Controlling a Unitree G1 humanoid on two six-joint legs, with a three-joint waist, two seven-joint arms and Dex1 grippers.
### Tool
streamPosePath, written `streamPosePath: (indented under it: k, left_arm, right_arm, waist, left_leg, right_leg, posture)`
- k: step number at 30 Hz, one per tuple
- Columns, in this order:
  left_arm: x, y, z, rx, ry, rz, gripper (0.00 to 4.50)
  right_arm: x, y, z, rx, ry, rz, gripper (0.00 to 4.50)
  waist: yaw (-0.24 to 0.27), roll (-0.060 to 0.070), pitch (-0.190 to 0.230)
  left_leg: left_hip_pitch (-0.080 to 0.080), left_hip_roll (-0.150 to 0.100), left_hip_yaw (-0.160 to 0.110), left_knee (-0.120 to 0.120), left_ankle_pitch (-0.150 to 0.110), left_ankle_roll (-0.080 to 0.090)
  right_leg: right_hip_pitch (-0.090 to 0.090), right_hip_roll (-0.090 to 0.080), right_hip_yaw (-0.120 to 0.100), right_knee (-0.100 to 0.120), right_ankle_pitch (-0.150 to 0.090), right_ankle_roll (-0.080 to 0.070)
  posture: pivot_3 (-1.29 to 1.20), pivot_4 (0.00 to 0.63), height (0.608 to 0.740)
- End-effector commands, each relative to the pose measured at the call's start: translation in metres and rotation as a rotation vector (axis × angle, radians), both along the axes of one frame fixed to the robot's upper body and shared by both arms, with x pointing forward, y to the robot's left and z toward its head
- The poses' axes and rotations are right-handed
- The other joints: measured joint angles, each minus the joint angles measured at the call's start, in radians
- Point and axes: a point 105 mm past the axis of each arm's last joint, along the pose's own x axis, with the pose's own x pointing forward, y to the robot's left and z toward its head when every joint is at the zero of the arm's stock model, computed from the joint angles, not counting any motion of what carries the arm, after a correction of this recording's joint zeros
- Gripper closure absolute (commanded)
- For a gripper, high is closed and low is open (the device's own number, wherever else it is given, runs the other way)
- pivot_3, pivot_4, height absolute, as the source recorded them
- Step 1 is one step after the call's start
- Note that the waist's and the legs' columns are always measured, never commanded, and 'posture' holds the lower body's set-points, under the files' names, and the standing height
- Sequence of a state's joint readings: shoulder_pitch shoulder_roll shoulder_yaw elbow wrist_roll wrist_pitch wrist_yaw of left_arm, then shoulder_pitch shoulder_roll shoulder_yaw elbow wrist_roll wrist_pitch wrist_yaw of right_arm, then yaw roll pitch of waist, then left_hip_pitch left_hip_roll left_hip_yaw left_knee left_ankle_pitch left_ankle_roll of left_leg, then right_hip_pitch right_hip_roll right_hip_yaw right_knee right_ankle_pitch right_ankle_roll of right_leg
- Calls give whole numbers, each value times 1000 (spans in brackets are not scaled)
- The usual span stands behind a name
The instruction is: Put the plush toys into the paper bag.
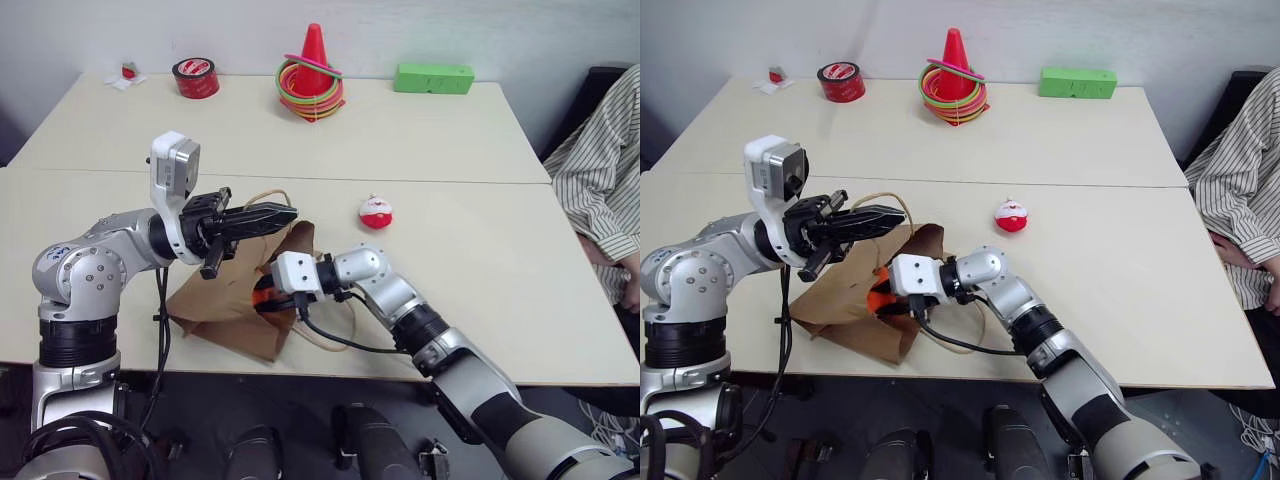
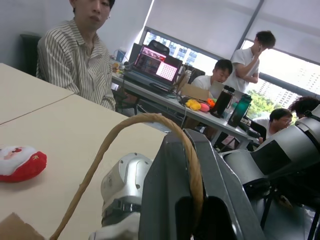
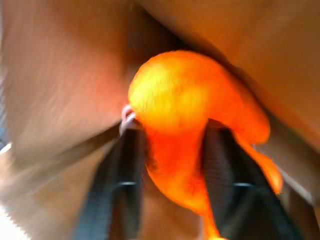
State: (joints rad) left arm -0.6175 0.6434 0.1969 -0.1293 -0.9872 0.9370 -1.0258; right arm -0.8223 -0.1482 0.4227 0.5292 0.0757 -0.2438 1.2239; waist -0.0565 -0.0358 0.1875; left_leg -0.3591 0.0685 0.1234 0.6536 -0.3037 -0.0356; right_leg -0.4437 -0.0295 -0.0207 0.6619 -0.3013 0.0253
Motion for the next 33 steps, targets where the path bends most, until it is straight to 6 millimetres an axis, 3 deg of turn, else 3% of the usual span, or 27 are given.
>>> streamPosePath:
  k: [1, 5, 10, 16, 18, 20, 21, 24, 29, 33]
  left_arm:
    - [-8, 5, 10, -4, -58, 6, 4500]
    - [-9, 5, 7, 13, -56, 11, 4500]
    - [-9, 6, 7, 18, -74, 25, 4500]
    - [0, 15, 12, 2, -131, 128, 4500]
    - [4, 19, 13, 1, -143, 163, 4500]
    - [6, 22, 14, 1, -146, 177, 4500]
    - [7, 23, 14, 3, -146, 179, 4500]
    - [12, 21, 12, 27, -154, 185, 4500]
    - [19, 20, 12, 53, -154, 203, 4500]
    - [18, 18, 10, 78, -159, 193, 4500]
  right_arm:
    - [-6, -23, 33, 111, 8, 17, 1458]
    - [-19, -60, 57, 189, 68, 16, 75]
    - [-16, -128, 61, 266, 158, -230, 33]
    - [-24, -251, 12, 297, 107, -858, 33]
    - [-30, -279, 0, 287, 69, -1027, 33]
    - [-32, -292, -4, 277, 23, -1135, 33]
    - [-31, -292, -4, 273, 14, -1147, 33]
    - [-8, -263, 4, 188, -28, -1052, 33]
    - [53, -210, 34, 145, -131, -932, 33]
    - [92, -178, 35, 72, -135, -909, 33]
  waist:
    - [3, 0, 0]
    - [4, 0, 0]
    - [10, 0, 0]
    - [29, 0, 0]
    - [28, 0, 0]
    - [18, 0, 0]
    - [12, 0, 0]
    - [-8, -1, 1]
    - [-29, -1, 2]
    - [-25, -1, 2]
  left_leg:
    - [0, 0, 0, 0, 0, 0]
    - [-1, 0, -1, 0, 0, 0]
    - [0, 0, -1, -1, 0, 0]
    - [0, -1, -1, -3, 0, 1]
    - [0, -2, 0, -3, 0, 1]
    - [2, -2, 3, -3, 0, 1]
    - [3, -2, 4, -3, 0, 0]
    - [6, -2, 5, -3, 1, -1]
    - [7, -2, 3, -5, 3, -3]
    - [6, -1, 2, -6, 3, -4]
  right_leg:
    - [0, 0, 0, 0, 0, 0]
    - [0, 0, -1, 0, 0, 0]
    - [0, 0, -1, -2, 0, 0]
    - [0, 1, 0, -4, 0, 0]
    - [0, 0, 0, -4, 0, 1]
    - [1, 1, 3, -3, 1, 2]
    - [1, 1, 4, -3, 1, 2]
    - [3, 3, 6, -1, 2, 2]
    - [1, 5, 8, 0, 2, 1]
    - [0, 5, 7, -1, 1, -1]
  posture:
    - [0, 150, 740]
    - [0, 150, 740]
    - [0, 150, 740]
    - [0, 150, 740]
    - [0, 150, 740]
    - [0, 150, 740]
    - [0, 150, 740]
    - [0, 150, 740]
    - [0, 150, 740]
    - [0, 150, 740]
